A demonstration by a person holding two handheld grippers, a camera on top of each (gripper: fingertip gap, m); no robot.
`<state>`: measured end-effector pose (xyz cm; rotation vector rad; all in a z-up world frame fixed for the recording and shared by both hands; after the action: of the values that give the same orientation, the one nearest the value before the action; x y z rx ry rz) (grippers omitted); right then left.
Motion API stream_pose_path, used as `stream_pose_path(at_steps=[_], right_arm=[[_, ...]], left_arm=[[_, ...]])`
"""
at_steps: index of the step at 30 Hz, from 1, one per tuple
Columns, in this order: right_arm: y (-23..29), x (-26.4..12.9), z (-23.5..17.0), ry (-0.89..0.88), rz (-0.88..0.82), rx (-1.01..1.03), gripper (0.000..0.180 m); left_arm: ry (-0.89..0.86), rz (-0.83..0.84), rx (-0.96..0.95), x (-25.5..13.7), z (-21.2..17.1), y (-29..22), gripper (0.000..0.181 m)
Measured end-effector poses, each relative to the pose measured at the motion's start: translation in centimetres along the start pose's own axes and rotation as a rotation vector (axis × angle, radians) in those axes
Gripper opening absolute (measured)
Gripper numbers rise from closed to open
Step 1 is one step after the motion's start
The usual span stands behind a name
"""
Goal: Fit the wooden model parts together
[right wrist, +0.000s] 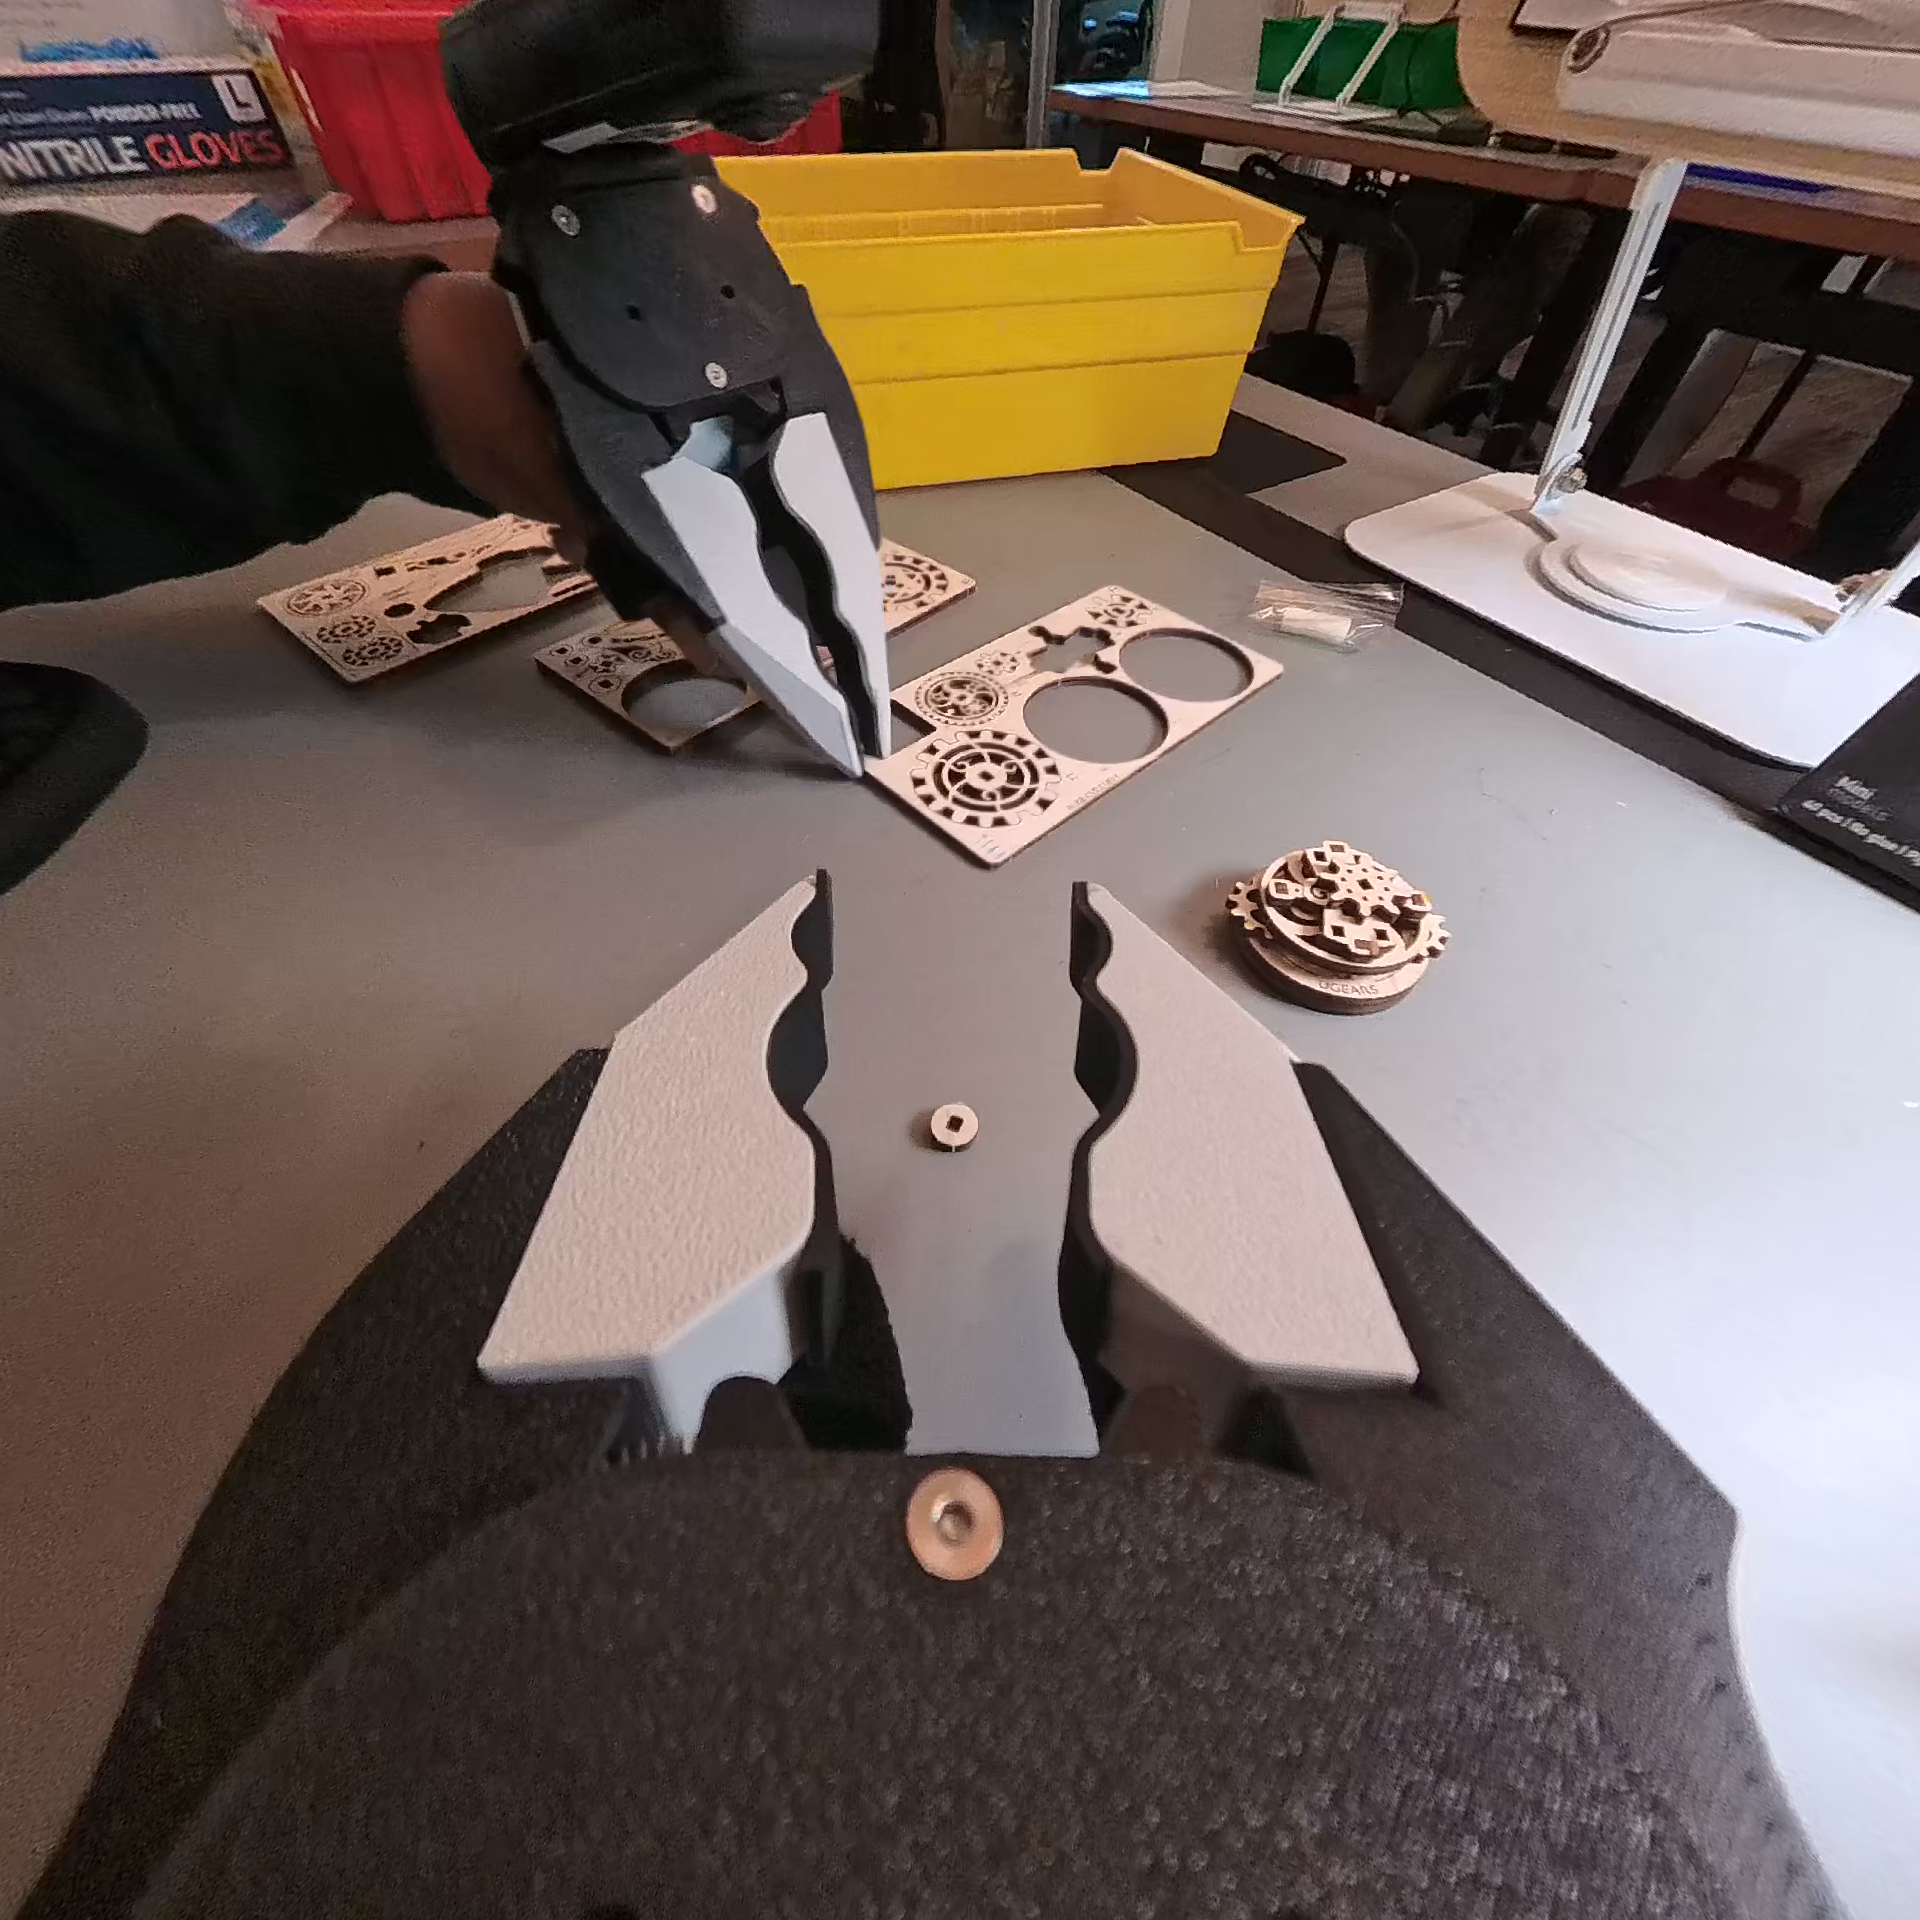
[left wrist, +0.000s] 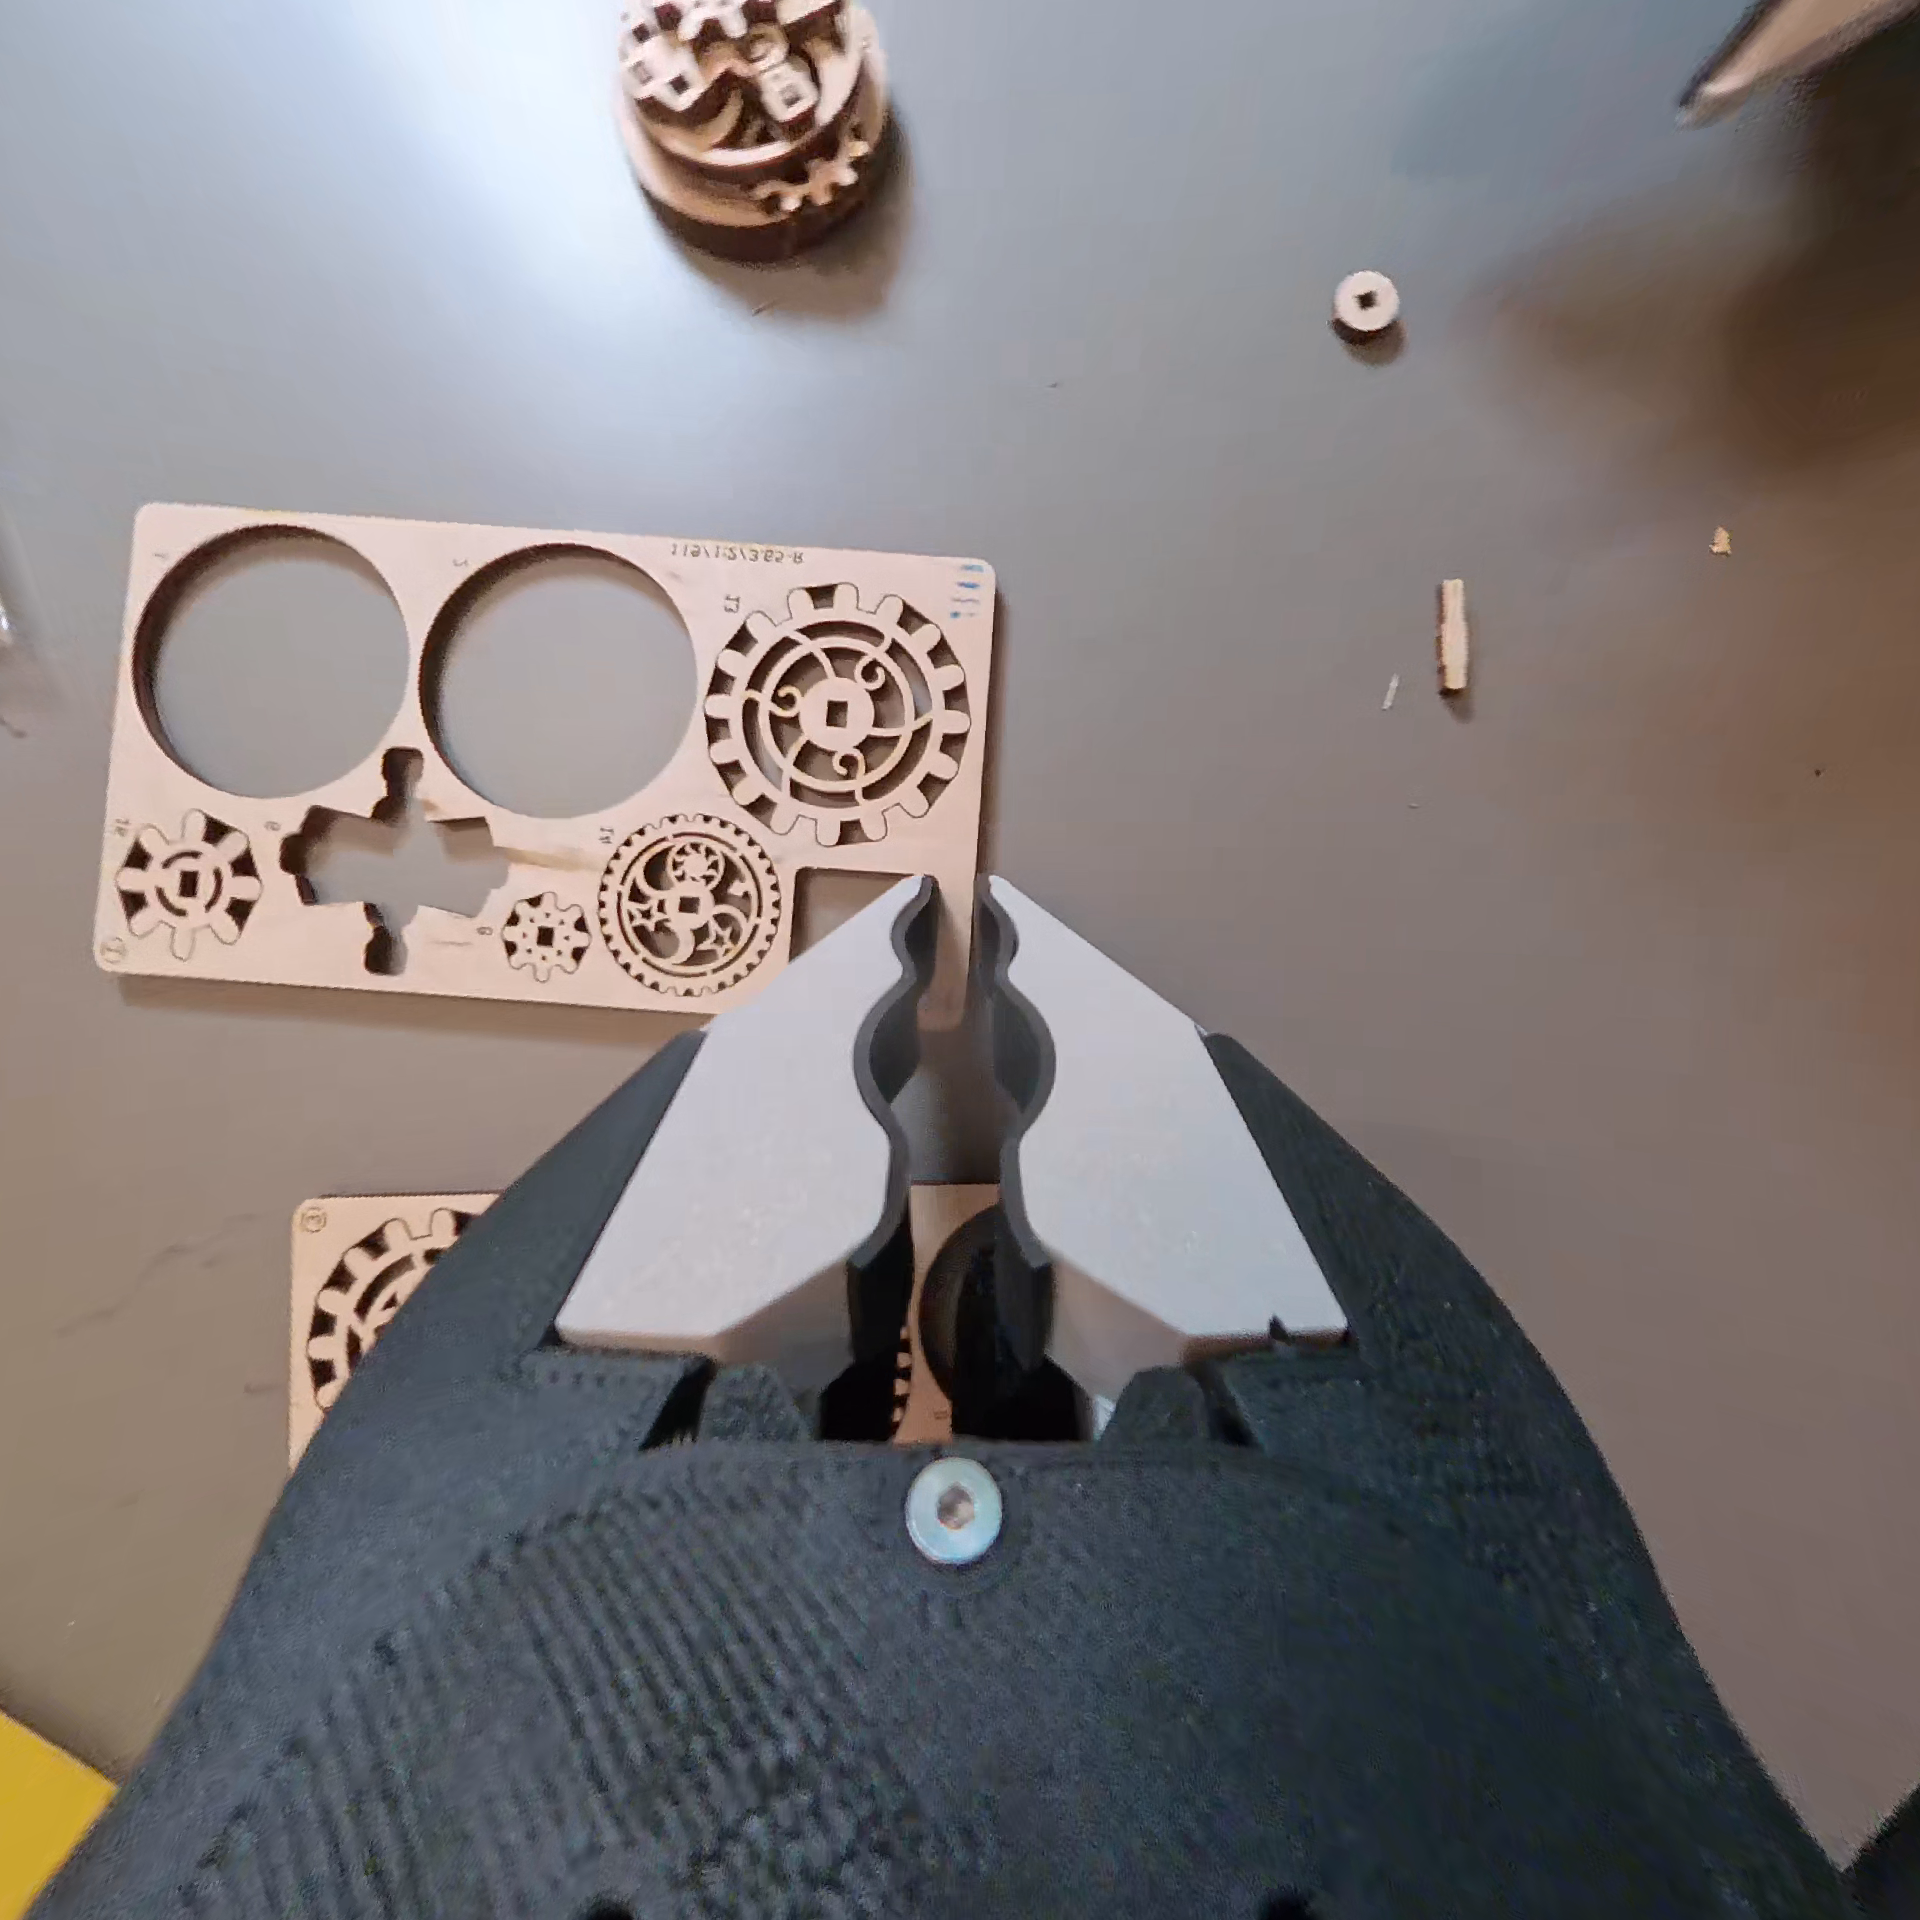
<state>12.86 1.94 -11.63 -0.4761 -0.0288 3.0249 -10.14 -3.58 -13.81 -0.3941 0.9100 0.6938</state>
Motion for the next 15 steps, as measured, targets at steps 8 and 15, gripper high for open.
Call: stream_pose_path(at_steps=[8,15], right_arm=[[0.0,0.0,-0.2,0.007,0.003,0.005,0.044],[1.3,0.3,-0.3,0.026,0.046,-0.087,0.044]], left_arm=[[-0.054,0.004,0.069,-0.8,0.9,-3.6,0.005],[-0.166,-0.026,0.050,-1.6,1.4,-5.3,0.005]])
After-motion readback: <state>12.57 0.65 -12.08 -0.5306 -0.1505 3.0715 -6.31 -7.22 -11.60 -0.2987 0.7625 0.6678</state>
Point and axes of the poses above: each gripper's, where its closed fingertips meet, x out along the fingers, z out of its top, y = z × x across the jaws, the point moved 9 cm from there along -x, back along the fingers, and after that the axes turned 2 degrees about -z, right-handed, at the moved point
